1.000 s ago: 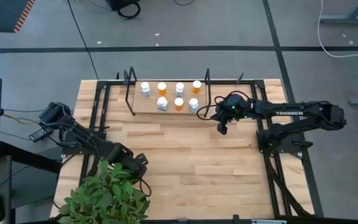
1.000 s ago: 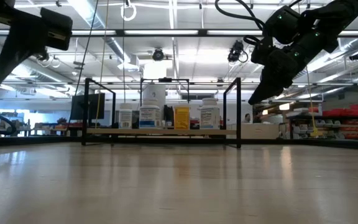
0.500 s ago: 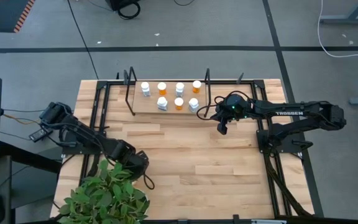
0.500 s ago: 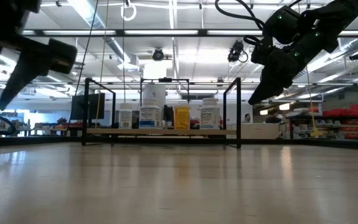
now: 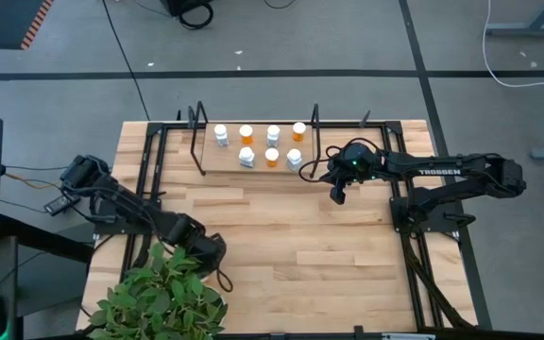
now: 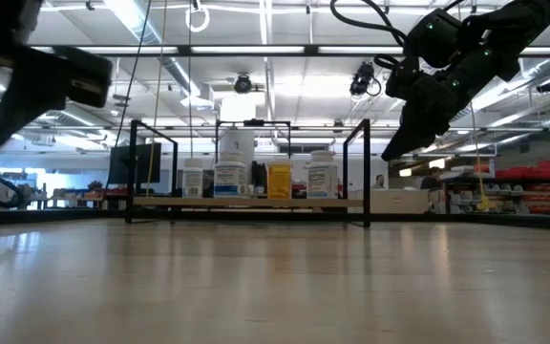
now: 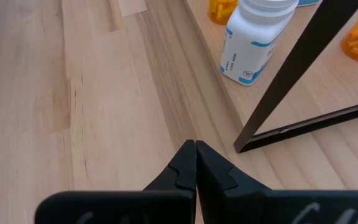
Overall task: Pick and place medicine bottles onto shelf by color
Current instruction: Put the orange pill bottle on the shelf
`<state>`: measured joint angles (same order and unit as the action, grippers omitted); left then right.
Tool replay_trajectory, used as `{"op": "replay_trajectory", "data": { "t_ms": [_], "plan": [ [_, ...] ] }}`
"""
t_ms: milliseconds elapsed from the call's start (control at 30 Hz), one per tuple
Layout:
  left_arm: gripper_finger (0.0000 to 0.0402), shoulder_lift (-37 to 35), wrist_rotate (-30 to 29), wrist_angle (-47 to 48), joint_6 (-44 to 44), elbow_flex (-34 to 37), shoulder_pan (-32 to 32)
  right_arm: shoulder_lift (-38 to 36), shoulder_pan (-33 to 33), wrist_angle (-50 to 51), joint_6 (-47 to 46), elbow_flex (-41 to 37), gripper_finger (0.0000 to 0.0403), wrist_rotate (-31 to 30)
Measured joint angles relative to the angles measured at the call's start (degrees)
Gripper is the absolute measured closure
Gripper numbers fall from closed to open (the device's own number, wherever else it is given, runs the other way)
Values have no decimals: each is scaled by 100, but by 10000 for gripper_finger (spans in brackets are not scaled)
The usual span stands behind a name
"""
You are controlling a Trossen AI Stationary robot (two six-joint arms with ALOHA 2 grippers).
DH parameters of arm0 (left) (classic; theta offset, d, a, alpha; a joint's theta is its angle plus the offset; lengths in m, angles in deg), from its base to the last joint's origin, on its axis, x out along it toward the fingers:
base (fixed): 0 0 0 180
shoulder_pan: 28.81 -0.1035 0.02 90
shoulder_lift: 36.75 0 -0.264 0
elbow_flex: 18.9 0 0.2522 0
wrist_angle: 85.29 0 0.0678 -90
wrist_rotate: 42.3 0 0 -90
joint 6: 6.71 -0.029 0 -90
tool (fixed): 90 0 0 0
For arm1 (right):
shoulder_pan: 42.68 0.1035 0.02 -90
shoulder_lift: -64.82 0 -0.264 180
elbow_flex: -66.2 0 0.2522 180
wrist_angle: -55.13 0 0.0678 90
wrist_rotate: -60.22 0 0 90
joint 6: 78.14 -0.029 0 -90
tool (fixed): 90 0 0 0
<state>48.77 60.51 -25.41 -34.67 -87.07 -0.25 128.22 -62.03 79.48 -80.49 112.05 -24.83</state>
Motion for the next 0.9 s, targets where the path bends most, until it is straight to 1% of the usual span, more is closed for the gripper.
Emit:
{"op": "replay_trajectory", "data": {
  "t_ms": [67,200,333,600,767,900],
  "plan": [
    [122,0,95,-11,-111,0,78,0,1,0,0,0,397,0],
    [123,-2,101,-64,-294,-1,192,0,0,0,2,0,397,0],
    [123,-2,99,-377,-342,46,197,0,0,-1,0,0,397,1],
    [123,-2,80,-578,-583,269,258,0,2,0,1,0,397,0],
    [123,-2,77,-725,-848,275,319,0,0,-2,0,0,397,0],
    [123,-2,77,-725,-881,275,316,0,0,0,0,0,397,0]
  ]
}}
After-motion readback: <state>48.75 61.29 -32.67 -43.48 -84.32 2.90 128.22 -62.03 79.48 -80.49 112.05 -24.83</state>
